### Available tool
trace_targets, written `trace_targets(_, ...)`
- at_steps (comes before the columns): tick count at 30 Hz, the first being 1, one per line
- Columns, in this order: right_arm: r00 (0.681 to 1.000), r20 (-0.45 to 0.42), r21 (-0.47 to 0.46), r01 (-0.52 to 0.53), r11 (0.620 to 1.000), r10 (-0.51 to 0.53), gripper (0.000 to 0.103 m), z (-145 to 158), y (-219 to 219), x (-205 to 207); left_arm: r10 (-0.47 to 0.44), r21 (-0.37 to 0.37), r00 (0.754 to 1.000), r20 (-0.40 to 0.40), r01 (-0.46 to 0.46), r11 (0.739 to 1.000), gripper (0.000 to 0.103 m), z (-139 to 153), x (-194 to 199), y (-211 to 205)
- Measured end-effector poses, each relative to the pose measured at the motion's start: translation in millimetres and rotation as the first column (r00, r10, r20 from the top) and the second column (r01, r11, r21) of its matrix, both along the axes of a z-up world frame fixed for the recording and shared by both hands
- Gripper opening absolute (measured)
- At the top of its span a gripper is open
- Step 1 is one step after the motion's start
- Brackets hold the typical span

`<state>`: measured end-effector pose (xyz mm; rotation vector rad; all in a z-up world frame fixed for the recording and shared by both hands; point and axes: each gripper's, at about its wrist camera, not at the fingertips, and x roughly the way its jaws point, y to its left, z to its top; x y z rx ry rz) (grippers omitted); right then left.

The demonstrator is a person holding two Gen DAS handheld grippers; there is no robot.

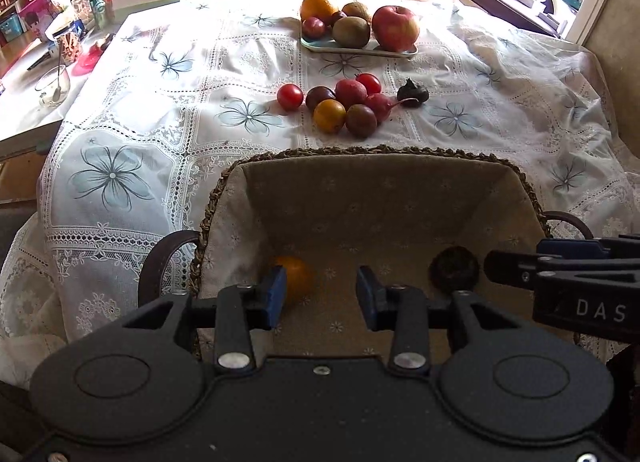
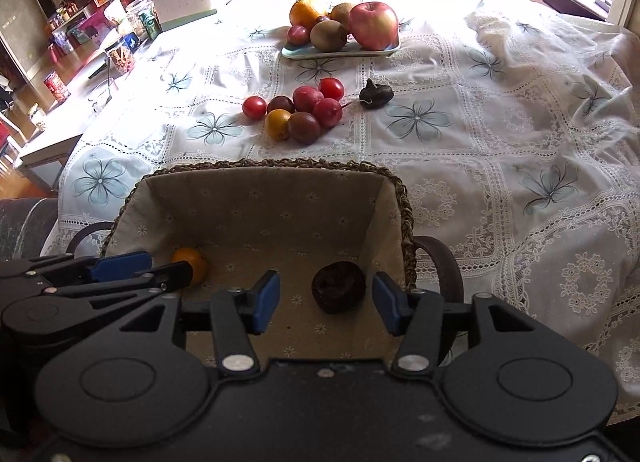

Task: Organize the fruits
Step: 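Lower the dark fruit into the basket and open the right tool while the left tool drops the orange fruit, then grasp the second dark purple fruit with the right tool while the left tool grasps a red tomato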

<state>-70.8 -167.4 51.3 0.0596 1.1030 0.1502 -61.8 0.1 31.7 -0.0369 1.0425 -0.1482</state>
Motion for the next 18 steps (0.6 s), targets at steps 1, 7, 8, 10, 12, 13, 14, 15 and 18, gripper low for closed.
trace_targets(1, 1.0, 0.007, -0.011, -0.001, 1.0, 0.001, 0.062, 1, 0, 0, 0.0, 0.001, 1.0, 0.002, 0.0, 1.0, 0.047, 1, 0, 0)
trace_targets(7, 0.998, 0.059, -0.066, -0.022, 0.998, 0.026, 0.069, 14, 3, -3, -0.001, -0.003, 1.0, 0.008, 0.001, 1.0, 0.047, 5, 0, 0)
trace_targets(8, 0.998, 0.061, -0.065, -0.026, 0.998, 0.03, 0.069, 17, 3, -3, -0.001, -0.004, 1.0, 0.011, 0.001, 1.0, 0.047, 6, 0, 0)
trace_targets(10, 0.997, 0.062, -0.062, -0.038, 0.997, 0.041, 0.07, 21, 3, -2, 0.001, -0.004, 1.0, 0.021, -0.001, 1.0, 0.047, 9, 0, 1)
trace_targets(12, 0.996, 0.069, -0.075, -0.051, 0.996, 0.056, 0.071, 25, 4, -1, 0.001, -0.002, 0.999, 0.033, -0.001, 1.0, 0.047, 13, 2, 1)
trace_targets(13, 0.995, 0.072, -0.087, -0.056, 0.995, 0.063, 0.071, 28, 5, 0, 0.003, 0.002, 0.999, 0.041, -0.003, 1.0, 0.047, 16, 3, 1)
trace_targets(14, 0.995, 0.074, -0.099, -0.065, 0.993, 0.073, 0.071, 30, 6, 2, 0.005, 0.006, 0.999, 0.049, -0.005, 1.0, 0.047, 18, 4, 1)
trace_targets(15, 0.994, 0.074, -0.113, -0.071, 0.991, 0.08, 0.071, 33, 7, 4, 0.008, 0.011, 0.998, 0.057, -0.009, 1.0, 0.047, 21, 7, 2)
trace_targets(18, 0.994, 0.08, -0.146, -0.062, 0.987, 0.074, 0.071, 40, 8, 11, 0.021, 0.024, 0.996, 0.084, -0.023, 0.999, 0.047, 28, 14, 5)
